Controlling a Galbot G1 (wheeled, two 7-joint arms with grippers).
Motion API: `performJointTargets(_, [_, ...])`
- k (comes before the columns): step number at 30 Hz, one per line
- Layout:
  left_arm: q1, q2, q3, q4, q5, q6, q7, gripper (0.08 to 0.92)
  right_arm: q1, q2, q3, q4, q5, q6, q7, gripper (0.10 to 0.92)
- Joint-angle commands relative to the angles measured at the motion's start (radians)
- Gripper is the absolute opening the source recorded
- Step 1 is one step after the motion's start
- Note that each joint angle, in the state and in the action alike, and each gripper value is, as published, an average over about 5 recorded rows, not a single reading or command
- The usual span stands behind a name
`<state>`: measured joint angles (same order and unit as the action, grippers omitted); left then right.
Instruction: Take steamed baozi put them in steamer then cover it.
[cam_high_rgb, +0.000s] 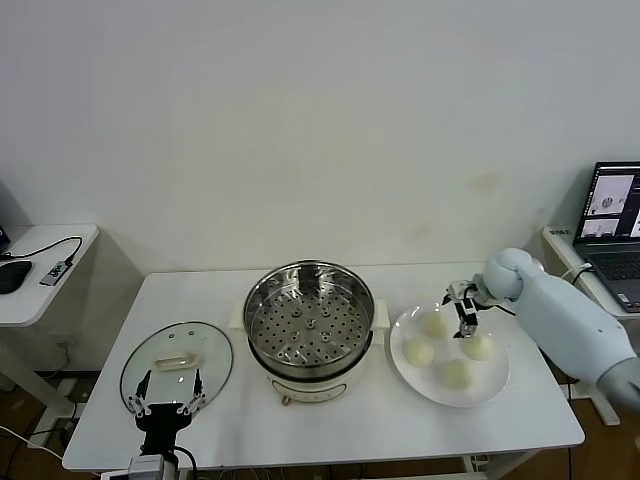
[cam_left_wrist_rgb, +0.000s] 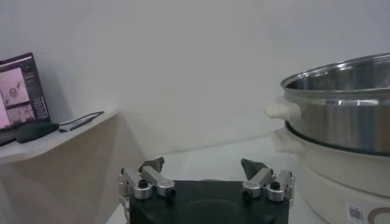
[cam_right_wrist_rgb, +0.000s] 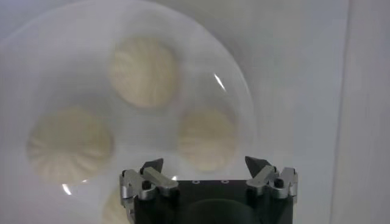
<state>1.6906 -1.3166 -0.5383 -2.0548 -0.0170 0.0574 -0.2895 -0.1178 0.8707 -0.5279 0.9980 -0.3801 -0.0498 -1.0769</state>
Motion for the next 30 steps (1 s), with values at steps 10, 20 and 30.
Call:
performJointTargets(10, [0.003, 0.0, -0.007, -0.001, 0.004, -0.002, 0.003, 0.823, 0.033, 0.097, -0.056, -0.105, 0.004, -0.036, -0.002, 0.823])
performJointTargets(20, [0.001, -0.002, -0.007, -0.004, 0.004, -0.001, 0.004, 0.823, 0.036, 0.091, -0.066, -0.101, -0.003, -0.045, -0.005, 0.688])
performJointTargets(30, [-0.006, 0.002, -0.007, -0.006, -0.003, 0.006, 0.008, 0.823, 0.059, 0.052, -0.089, -0.058, 0.032, -0.042, -0.007, 0.575])
